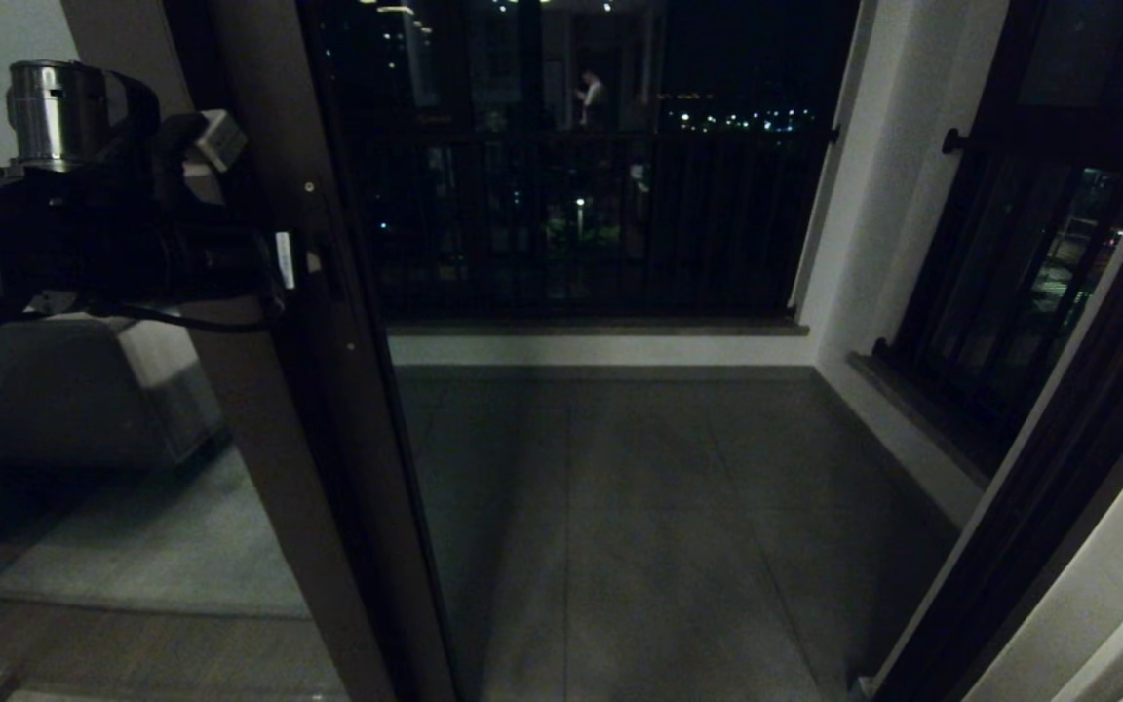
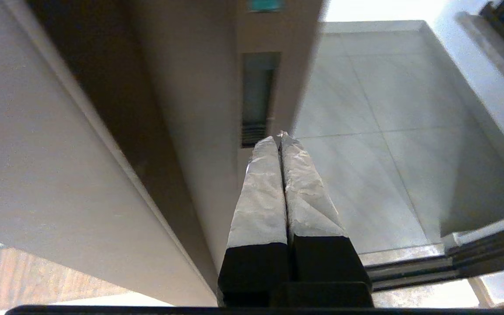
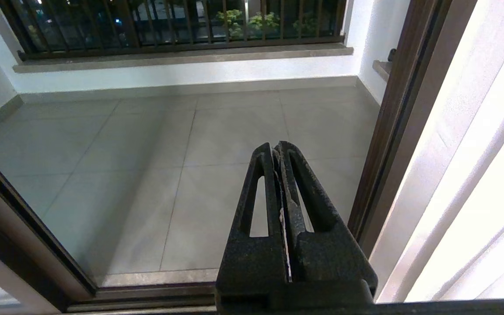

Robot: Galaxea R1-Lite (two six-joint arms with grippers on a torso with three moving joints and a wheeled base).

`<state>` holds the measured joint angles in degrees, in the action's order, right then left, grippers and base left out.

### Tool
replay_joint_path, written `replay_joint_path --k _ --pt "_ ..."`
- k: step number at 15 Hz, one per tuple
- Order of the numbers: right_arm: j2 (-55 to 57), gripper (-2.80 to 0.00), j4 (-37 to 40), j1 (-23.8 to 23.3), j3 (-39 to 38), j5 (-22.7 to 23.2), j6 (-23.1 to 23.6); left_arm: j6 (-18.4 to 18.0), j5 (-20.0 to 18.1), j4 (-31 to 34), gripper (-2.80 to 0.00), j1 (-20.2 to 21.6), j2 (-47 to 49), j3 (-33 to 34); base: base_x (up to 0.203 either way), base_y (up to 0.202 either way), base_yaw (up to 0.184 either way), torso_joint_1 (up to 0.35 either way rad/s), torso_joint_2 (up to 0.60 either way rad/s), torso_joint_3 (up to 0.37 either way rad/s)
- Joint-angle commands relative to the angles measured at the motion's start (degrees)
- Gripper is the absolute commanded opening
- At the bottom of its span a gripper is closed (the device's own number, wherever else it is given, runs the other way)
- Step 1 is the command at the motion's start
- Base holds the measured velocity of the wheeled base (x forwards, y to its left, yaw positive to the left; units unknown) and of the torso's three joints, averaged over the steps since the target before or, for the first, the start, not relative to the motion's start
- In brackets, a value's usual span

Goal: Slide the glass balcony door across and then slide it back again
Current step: Close the slid door

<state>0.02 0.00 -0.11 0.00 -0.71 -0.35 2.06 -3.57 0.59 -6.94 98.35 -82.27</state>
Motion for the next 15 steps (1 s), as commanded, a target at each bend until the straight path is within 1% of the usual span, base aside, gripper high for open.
replay_joint_path --k 1,8,11,15 --pt "-0.02 -2.80 0.00 0.02 0.00 0.00 0.00 0.05 -0.03 -0.15 -2.80 0.30 0.94 -0.61 0.000 0.000 0.000 0.000 0.00 0.000" --pt "-0.02 -2.80 0.00 0.02 0.00 0.00 0.00 0.05 0.31 -0.41 -2.80 0.43 5.30 -3.44 0.000 0.000 0.000 0.000 0.00 0.000" --pt "-0.02 -2.80 0.00 0.02 0.00 0.00 -0.01 0.05 0.32 -0.41 -2.80 0.43 6.16 -4.82 0.000 0.000 0.000 0.000 0.00 0.000" --pt "-0.02 -2.80 0.00 0.02 0.00 0.00 0.00 -0.04 0.41 -0.41 -2.80 0.43 6.50 -5.00 0.000 0.000 0.000 0.000 0.00 0.000"
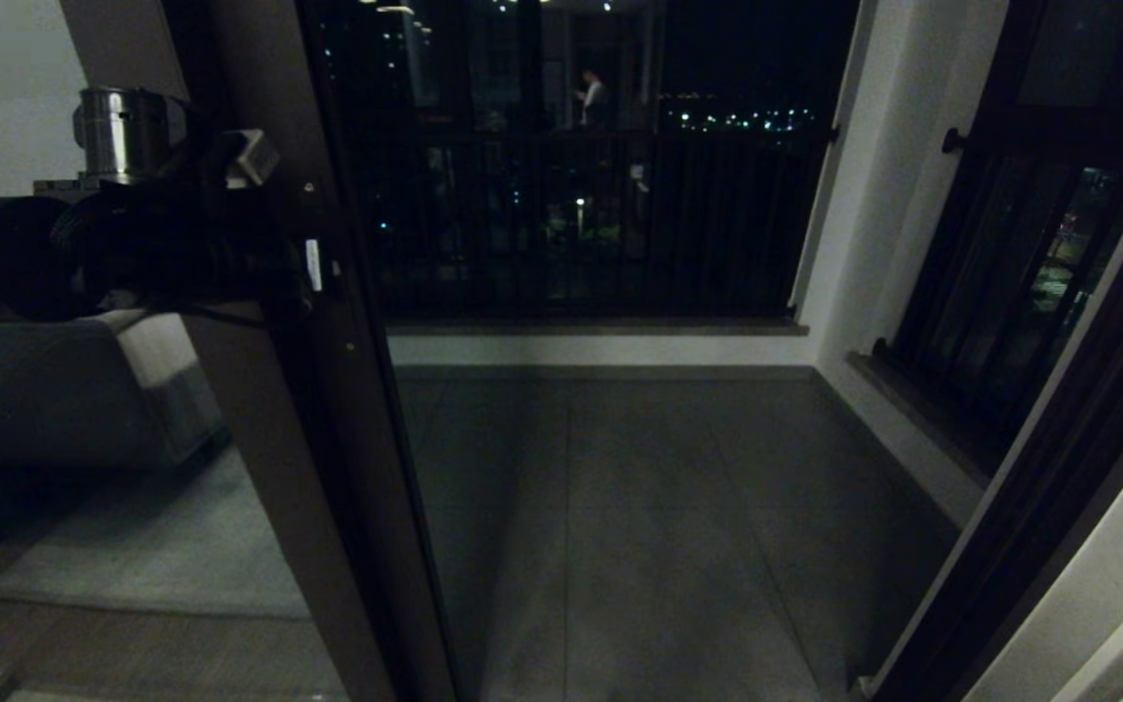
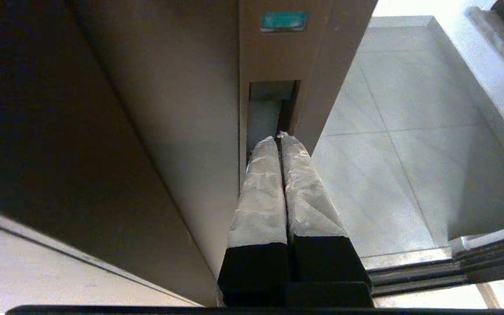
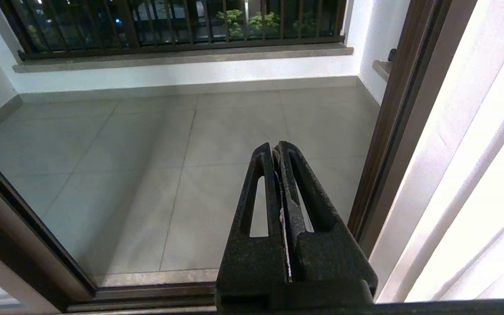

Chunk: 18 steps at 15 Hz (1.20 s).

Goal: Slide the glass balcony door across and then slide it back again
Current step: Close the slid door

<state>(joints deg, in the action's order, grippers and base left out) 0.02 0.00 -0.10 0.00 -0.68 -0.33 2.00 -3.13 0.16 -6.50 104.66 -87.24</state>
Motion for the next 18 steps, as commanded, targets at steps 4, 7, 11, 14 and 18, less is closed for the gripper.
replay_joint_path --k 4,7,11,14,18 --pt "-0.02 -2.80 -0.01 0.01 0.00 -0.02 -0.03 0.02 -0.03 -0.33 -2.80 -0.01 1.24 -0.39 0.000 0.000 0.000 0.000 0.00 0.000" --pt "-0.02 -2.80 0.00 0.01 0.00 -0.02 -0.02 0.02 -0.03 -0.34 -2.80 -0.01 2.06 -1.36 0.000 0.000 0.000 0.000 0.00 0.000" --pt "-0.02 -2.80 0.00 0.01 0.00 -0.02 -0.02 0.11 0.14 -0.33 -2.80 -0.44 2.57 -1.97 0.000 0.000 0.000 0.000 0.00 0.000" --pt "-0.02 -2.80 0.00 0.01 0.00 -0.02 -0.02 0.02 0.14 -0.33 -2.80 -0.96 2.57 -1.97 0.000 0.000 0.000 0.000 0.00 0.000" --pt "-0.02 -2.80 0.00 0.01 0.00 -0.02 -0.02 0.05 1.19 -0.33 -2.80 -2.90 2.51 -1.97 0.000 0.000 0.000 0.000 0.00 0.000"
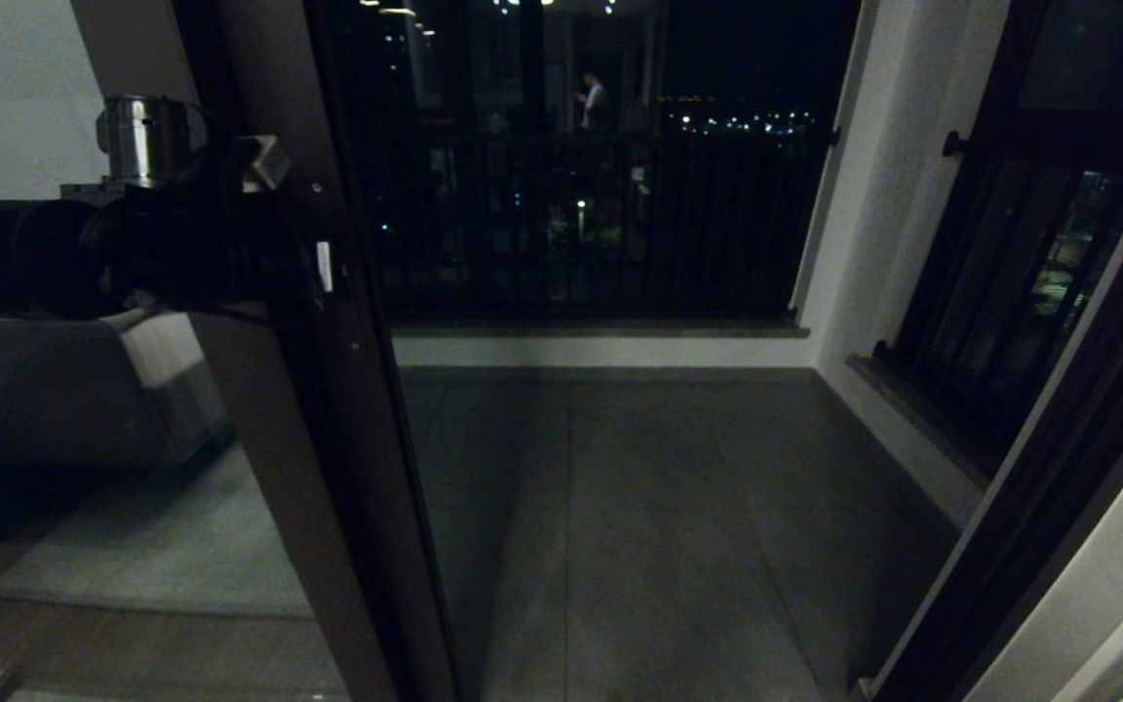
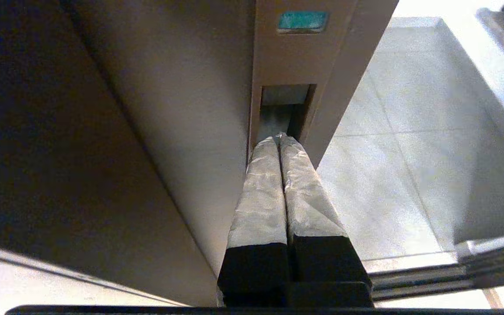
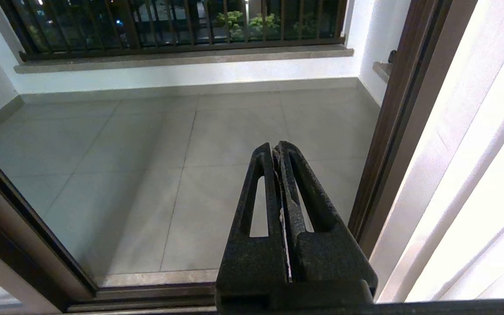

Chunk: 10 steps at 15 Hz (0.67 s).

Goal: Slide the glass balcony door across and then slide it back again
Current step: Close the slid door

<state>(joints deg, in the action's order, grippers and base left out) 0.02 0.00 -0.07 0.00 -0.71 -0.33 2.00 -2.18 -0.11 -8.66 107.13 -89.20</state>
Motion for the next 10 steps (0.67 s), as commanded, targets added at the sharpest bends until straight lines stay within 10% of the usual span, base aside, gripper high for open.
replay_joint_path --k 1,10 --pt "-0.02 -2.80 0.00 -0.01 0.00 0.00 -0.02 0.09 0.89 -0.07 -2.80 -1.15 0.18 -0.01 0.000 0.000 0.000 0.000 0.00 0.000" --pt "-0.02 -2.80 0.00 -0.01 0.00 0.00 -0.02 0.08 1.18 -0.07 -2.80 -3.03 -0.08 0.06 0.000 0.000 0.000 0.000 0.00 0.000"
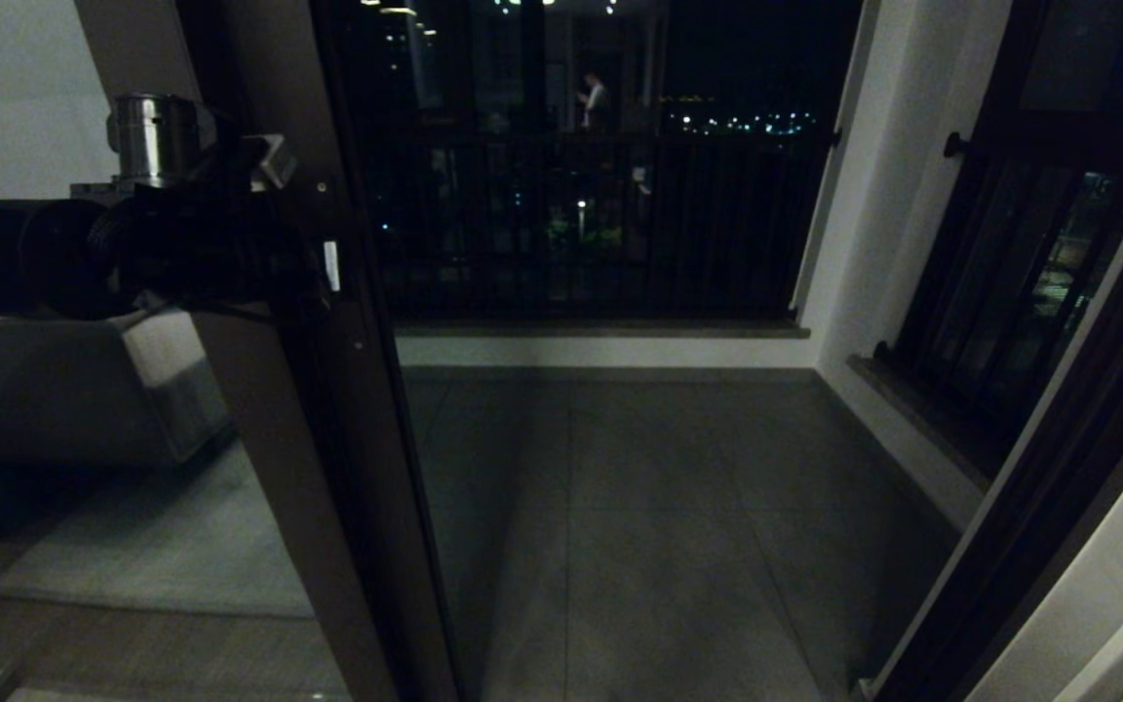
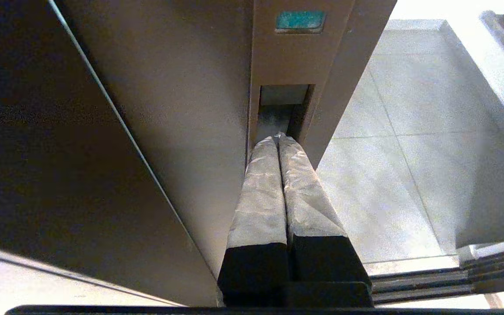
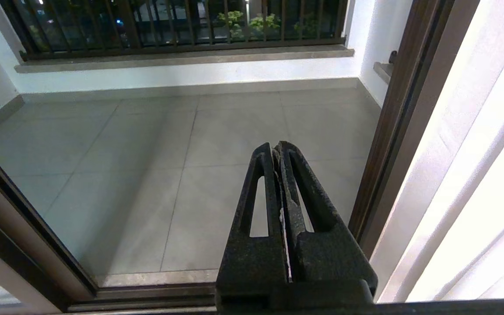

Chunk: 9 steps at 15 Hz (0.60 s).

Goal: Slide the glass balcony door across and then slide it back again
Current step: Close the slid door

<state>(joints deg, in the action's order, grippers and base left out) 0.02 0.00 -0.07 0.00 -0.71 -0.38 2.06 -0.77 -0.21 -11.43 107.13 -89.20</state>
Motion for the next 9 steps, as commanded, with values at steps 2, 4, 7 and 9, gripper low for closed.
replay_joint_path --k 2,4,7,9 --pt "-0.02 -2.80 0.00 -0.01 0.00 0.00 0.03 0.05 -0.20 0.01 -2.80 -0.91 -0.17 0.08 0.000 0.000 0.000 0.000 0.00 0.000" --pt "-0.02 -2.80 0.00 -0.01 0.00 0.00 0.03 0.05 -0.20 0.03 -2.80 -1.32 -0.17 0.08 0.000 0.000 0.000 0.000 0.00 0.000" --pt "-0.02 -2.80 -0.07 -0.01 0.00 0.00 0.03 0.05 -0.20 -0.04 -2.80 -1.92 -0.26 0.34 0.000 0.000 0.000 0.000 0.00 0.000" --pt "-0.02 -2.80 -0.01 -0.01 0.00 0.00 0.03 0.05 -0.12 0.02 -2.80 -2.72 -0.52 0.34 0.000 0.000 0.000 0.000 0.00 0.000"
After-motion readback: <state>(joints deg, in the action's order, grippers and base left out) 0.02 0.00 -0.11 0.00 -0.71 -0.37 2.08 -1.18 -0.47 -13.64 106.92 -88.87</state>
